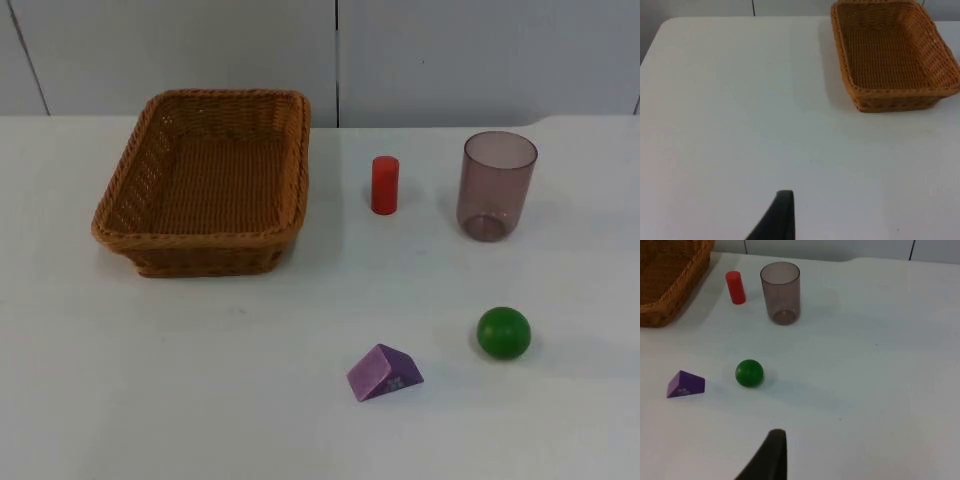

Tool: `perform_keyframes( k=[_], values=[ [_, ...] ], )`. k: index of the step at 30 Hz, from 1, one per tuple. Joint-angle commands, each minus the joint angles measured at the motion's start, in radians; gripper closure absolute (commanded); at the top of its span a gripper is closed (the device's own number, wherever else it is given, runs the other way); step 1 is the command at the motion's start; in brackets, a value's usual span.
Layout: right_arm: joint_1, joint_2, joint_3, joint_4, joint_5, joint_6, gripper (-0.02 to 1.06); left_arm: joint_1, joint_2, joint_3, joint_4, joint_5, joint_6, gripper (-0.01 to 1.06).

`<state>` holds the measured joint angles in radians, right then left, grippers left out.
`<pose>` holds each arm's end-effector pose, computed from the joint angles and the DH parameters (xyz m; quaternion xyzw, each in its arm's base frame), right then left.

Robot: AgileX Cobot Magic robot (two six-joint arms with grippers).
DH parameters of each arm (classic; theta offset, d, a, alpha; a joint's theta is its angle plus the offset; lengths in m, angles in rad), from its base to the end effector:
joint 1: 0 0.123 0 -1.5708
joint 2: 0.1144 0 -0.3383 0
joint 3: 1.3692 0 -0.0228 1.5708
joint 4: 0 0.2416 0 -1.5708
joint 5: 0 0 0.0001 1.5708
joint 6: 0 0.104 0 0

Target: Pick up the basket with the left hand and place the triangular block into the basket with the right hand.

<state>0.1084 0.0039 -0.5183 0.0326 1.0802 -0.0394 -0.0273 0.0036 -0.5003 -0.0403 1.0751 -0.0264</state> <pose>-0.0574 -0.0032 0.2705 -0.0640 0.8520 0.0342 0.5184 -0.0554 -0.0022 0.2660 0.0013 0.8576 -0.0339 0.5131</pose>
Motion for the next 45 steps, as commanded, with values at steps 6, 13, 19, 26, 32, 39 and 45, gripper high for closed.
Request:
perform_keyframes(
  k=[6,13,19,26,32,39,45],
  values=[
    [-0.004,0.048,-0.056,0.005,-0.059,0.002,-0.01,-0.002,0.166,-0.028,-0.028,-0.078,-0.005,0.0],
    [-0.004,0.224,-0.088,0.02,-0.147,0.009,-0.01,-0.002,0.383,-0.065,-0.063,-0.191,-0.005,0.0],
    [-0.004,0.411,-0.107,0.03,-0.279,0.009,-0.01,-0.002,0.566,-0.108,-0.061,-0.271,-0.003,0.0],
    [-0.004,0.619,-0.115,0.03,-0.332,-0.007,-0.01,-0.002,0.747,-0.152,-0.057,-0.309,-0.003,0.0],
    [-0.004,0.713,-0.115,0.03,-0.336,-0.015,0.0,-0.002,0.852,-0.165,-0.058,-0.337,0.019,0.0],
    [-0.004,0.726,-0.115,0.024,-0.336,-0.015,0.0,-0.002,0.984,-0.194,-0.057,-0.383,0.026,0.0],
    [-0.004,0.726,-0.115,0.025,-0.346,-0.015,0.0,-0.002,1.197,-0.307,-0.057,-0.412,0.072,0.0]
  ],
)
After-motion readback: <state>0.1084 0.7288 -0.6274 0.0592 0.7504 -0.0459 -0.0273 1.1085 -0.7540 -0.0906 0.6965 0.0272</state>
